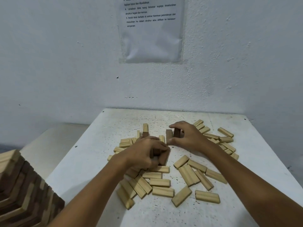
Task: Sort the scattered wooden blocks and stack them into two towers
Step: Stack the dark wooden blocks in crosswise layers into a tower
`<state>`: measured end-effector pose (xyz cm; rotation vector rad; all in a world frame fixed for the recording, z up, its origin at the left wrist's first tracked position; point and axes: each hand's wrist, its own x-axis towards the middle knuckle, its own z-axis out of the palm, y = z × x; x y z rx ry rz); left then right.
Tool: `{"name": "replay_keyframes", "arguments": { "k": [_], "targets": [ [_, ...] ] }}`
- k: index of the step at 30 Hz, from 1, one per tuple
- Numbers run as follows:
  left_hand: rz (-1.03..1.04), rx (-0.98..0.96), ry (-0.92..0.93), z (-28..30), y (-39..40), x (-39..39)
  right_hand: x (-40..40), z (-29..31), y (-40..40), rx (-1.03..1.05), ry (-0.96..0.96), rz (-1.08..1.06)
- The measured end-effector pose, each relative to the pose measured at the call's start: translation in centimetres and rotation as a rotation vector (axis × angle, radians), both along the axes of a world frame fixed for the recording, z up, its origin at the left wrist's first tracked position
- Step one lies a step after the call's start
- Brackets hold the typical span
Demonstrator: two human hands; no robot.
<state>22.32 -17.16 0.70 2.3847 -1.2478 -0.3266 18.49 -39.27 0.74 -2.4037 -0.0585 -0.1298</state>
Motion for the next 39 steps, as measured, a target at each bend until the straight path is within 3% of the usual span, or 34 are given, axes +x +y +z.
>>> {"name": "replay_keyframes", "arguments": {
  "k": [9, 23, 31, 39],
  "targets": [
    [0.074, -0.186, -0.083, -0.7, 0.0, -0.7, 2.6, 0.5, 1.2, -0.039, 0.142, 0.001],
    [0.138, -0.213, -0.07, -0.7, 0.0, -1.6, 3.7, 2.4, 0.9, -0.016, 0.412, 0.039],
    [0.143, -0.213, -0.057, -0.8, -0.1, -1.4, 3.5, 1.8, -0.1, 0.09, 0.358, 0.04],
    [0.163, -0.231, -0.026, -0.4, -0.2, -1.5, 2.4, -0.1, -0.6, 0.218, 0.112, 0.04]
  ]
}}
